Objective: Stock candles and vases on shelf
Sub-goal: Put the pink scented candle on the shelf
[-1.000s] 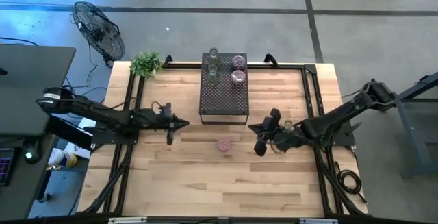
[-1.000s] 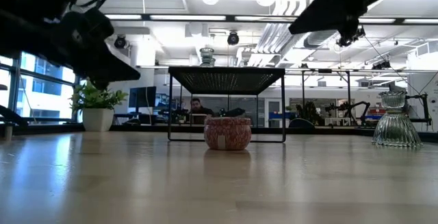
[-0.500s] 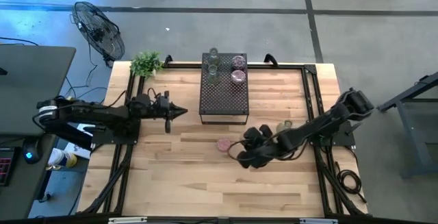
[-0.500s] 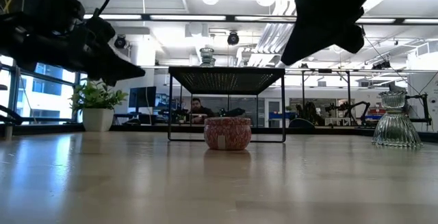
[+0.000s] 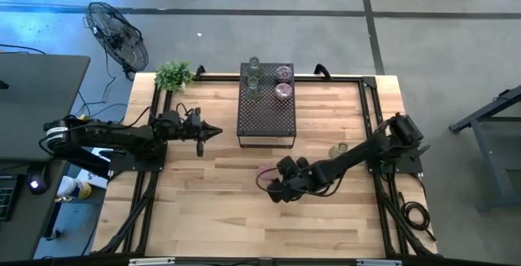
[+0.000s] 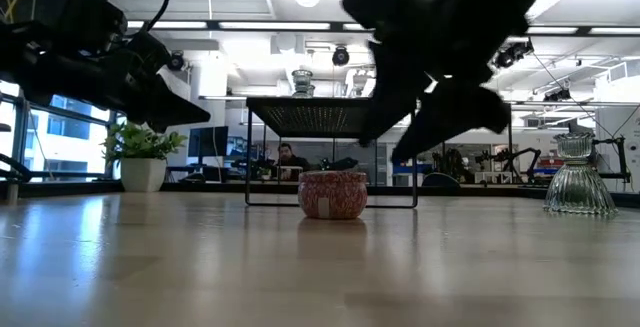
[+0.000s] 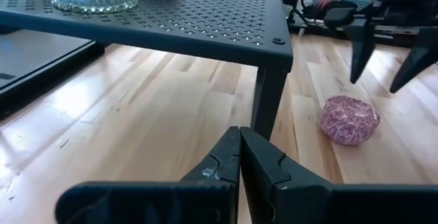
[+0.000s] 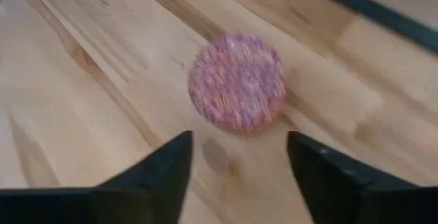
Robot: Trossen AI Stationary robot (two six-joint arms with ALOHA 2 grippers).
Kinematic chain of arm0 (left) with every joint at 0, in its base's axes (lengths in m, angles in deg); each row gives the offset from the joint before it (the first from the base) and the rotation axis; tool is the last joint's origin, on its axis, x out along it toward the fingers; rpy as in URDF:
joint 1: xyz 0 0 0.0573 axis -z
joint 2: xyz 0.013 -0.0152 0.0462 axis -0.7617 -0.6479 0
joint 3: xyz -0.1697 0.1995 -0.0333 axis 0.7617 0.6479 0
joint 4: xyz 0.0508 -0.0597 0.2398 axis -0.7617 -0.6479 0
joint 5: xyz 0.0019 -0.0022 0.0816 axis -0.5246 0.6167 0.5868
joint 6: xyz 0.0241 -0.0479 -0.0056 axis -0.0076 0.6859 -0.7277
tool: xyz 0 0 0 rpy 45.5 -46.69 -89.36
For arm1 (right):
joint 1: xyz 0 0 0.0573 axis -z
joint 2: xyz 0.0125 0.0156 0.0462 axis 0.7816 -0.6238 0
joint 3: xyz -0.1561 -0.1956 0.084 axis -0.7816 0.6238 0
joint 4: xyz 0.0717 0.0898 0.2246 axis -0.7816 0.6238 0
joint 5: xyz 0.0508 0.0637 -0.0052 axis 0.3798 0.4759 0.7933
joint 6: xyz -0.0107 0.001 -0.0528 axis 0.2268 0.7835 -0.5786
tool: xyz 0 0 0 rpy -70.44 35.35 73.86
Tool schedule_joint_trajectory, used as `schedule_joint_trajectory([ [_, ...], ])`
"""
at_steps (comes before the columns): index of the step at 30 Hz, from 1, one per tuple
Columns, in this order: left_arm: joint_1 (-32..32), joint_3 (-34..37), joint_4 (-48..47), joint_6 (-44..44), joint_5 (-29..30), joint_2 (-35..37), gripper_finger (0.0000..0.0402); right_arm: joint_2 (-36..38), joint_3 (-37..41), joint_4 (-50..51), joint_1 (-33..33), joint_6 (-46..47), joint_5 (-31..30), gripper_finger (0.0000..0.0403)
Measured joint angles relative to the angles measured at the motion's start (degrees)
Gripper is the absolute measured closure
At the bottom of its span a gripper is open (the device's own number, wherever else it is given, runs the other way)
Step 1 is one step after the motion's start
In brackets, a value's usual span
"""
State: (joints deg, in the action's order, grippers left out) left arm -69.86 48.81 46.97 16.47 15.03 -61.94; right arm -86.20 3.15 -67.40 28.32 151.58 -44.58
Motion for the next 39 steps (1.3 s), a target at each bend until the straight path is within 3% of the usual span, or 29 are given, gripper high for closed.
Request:
schedule_joint_trajectory([
  [7,0.00,-0.04,0.02,-0.39,0.02,0.00,0.0399,-0.36,0.02,-1.99,1.85,-8.06,-2.72,0.0057],
  [13,0.00,-0.04,-0.01,-0.39,0.02,0.00,0.0399,-0.62,1.08,-9.43,2.93,-20.16,-5.55,0.0015],
  [20,0.00,-0.10,-0.31,-0.39,0.09,0.00,0.0399,-6.91,1.14,-14.83,2.44,-30.14,-5.31,0.0013],
  [28,0.00,-0.13,-0.57,-0.42,0.63,-0.02,0.0399,-10.84,1.09,-20.01,2.90,-32.07,-6.57,0.0018],
  [39,0.00,-0.13,-1.03,-0.50,1.07,-0.04,0.0399,-12.78,1.11,-23.36,3.60,-31.81,-5.19,0.0114],
])
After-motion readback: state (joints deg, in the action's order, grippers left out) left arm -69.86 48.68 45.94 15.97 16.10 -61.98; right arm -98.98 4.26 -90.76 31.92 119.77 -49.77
